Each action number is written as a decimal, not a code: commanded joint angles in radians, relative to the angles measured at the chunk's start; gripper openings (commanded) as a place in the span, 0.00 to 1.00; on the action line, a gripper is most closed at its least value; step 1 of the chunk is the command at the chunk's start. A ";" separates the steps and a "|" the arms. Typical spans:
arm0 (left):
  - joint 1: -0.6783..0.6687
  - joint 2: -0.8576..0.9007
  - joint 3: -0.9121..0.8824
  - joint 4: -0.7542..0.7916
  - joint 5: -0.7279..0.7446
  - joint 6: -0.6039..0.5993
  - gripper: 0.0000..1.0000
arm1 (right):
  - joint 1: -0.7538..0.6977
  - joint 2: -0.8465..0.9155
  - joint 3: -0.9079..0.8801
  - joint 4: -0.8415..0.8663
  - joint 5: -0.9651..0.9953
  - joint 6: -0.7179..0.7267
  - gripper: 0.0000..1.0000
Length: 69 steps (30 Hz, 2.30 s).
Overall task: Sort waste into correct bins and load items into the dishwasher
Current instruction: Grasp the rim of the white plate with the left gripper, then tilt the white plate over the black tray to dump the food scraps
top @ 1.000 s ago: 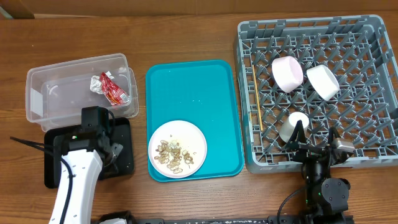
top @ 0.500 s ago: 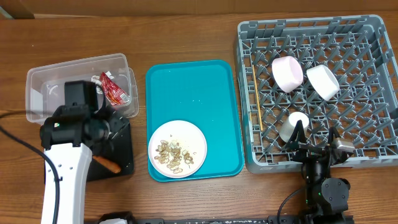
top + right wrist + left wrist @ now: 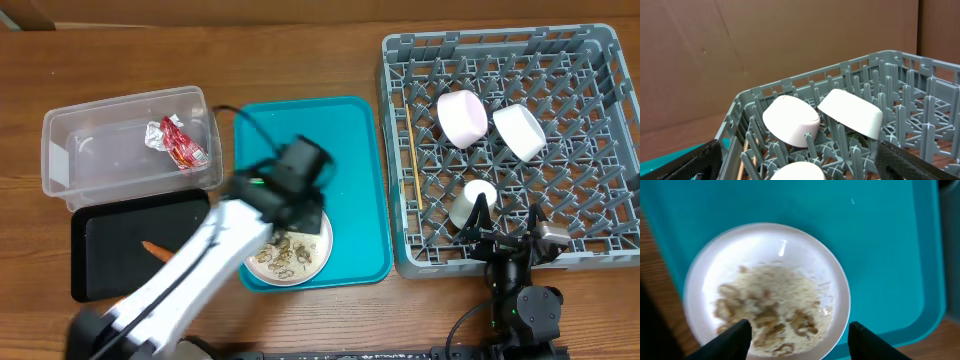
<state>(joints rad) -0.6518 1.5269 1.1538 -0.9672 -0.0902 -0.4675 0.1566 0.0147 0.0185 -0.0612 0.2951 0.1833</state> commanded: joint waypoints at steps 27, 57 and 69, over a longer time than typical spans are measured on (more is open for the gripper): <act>-0.221 0.381 0.016 0.092 -0.104 0.176 0.20 | -0.007 -0.011 -0.010 0.007 0.003 0.003 1.00; -0.146 0.371 0.476 -0.388 -0.282 -0.172 0.04 | -0.007 -0.011 -0.010 0.007 0.003 0.003 1.00; 0.174 0.203 0.452 -0.538 -0.204 -0.219 0.04 | -0.007 -0.011 -0.010 0.007 0.003 0.003 1.00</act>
<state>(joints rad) -0.5369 1.8297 1.6054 -1.4895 -0.2981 -0.6605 0.1566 0.0147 0.0185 -0.0612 0.2951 0.1829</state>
